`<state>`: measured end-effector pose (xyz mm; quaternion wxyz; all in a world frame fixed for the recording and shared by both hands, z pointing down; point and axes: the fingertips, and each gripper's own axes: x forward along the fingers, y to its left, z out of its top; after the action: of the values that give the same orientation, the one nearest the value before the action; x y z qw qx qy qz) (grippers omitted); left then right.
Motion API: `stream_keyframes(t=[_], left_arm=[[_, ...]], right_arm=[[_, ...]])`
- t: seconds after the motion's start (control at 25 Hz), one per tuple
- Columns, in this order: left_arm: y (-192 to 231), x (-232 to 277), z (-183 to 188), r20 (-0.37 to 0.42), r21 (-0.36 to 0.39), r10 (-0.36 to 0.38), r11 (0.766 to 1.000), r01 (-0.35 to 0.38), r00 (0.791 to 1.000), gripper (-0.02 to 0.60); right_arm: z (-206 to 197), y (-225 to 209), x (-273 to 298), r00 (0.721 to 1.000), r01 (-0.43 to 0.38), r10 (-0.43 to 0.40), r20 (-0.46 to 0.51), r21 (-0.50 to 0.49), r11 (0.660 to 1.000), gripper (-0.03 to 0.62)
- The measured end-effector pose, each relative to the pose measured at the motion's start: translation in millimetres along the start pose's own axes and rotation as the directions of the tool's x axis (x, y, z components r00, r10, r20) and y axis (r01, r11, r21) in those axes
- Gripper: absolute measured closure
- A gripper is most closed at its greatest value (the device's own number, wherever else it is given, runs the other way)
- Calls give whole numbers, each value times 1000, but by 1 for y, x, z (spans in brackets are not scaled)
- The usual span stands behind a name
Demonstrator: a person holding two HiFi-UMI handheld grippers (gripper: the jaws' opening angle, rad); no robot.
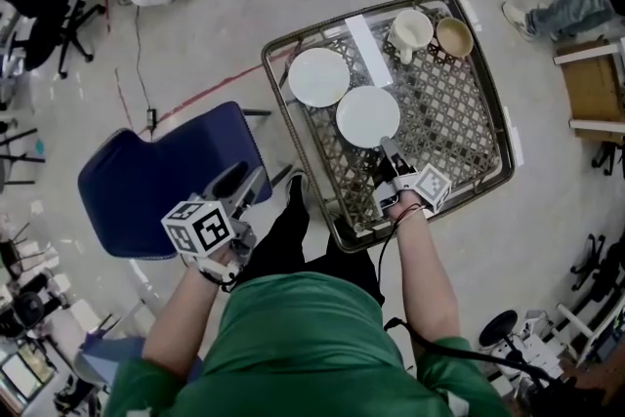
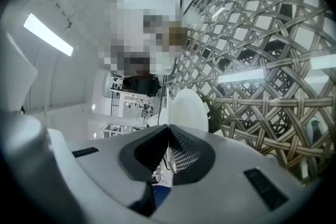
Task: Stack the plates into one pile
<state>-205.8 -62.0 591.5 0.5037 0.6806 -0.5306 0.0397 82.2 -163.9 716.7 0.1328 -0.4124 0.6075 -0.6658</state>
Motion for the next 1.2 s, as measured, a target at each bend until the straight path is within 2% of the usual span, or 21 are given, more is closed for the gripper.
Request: stream_keyframes(t=[0.16,0.52,0.76,0.84,0.88,0.92,0.96,1.0,1.12,1.2], left_arm=[[2,-1,0,-4,-4,3,1000,-3,1000,376],[-1,-1,1,-3,-10,3,1000,-3,1000,376],[-1,0,-1,-5,-13,2,1000,-2,1000,377],[-1,-1,-1,-3,-16,0,1000,0,1000,377],[-2,-1,-1,-2,-17,-1,1000,1,1000,377],[-3,-1,-1,-2,-17,-2,1000,2,1000,377],[-3,-1,-1,-2,-17,-1,1000,1,1000,377],[-3,-1,-1,-2,-17,-1,1000,1,1000,377],[-6,0,-2,-1,-22,-10,1000,10,1000,377],[-8,1,-3,0,-20,-15,1000,15,1000,377]], right_arm=[[-2,-8,4,1000,11,-11,-2,14,1000,566],[-3,-28,4,986,164,-164,-19,1,986,565],[-5,-33,7,964,255,-263,-49,-128,958,565],[-5,-32,6,955,277,-291,-56,-183,943,560],[-5,-31,6,951,286,-303,-55,-210,935,541],[-4,-29,6,947,296,-317,-54,-242,924,496],[-4,-28,6,941,308,-336,-52,-287,907,441],[-4,-26,6,932,322,-360,-49,-343,882,414],[-3,-23,4,904,361,-427,-29,-485,797,372],[1,-22,0,899,373,-438,-12,-504,779,364]])
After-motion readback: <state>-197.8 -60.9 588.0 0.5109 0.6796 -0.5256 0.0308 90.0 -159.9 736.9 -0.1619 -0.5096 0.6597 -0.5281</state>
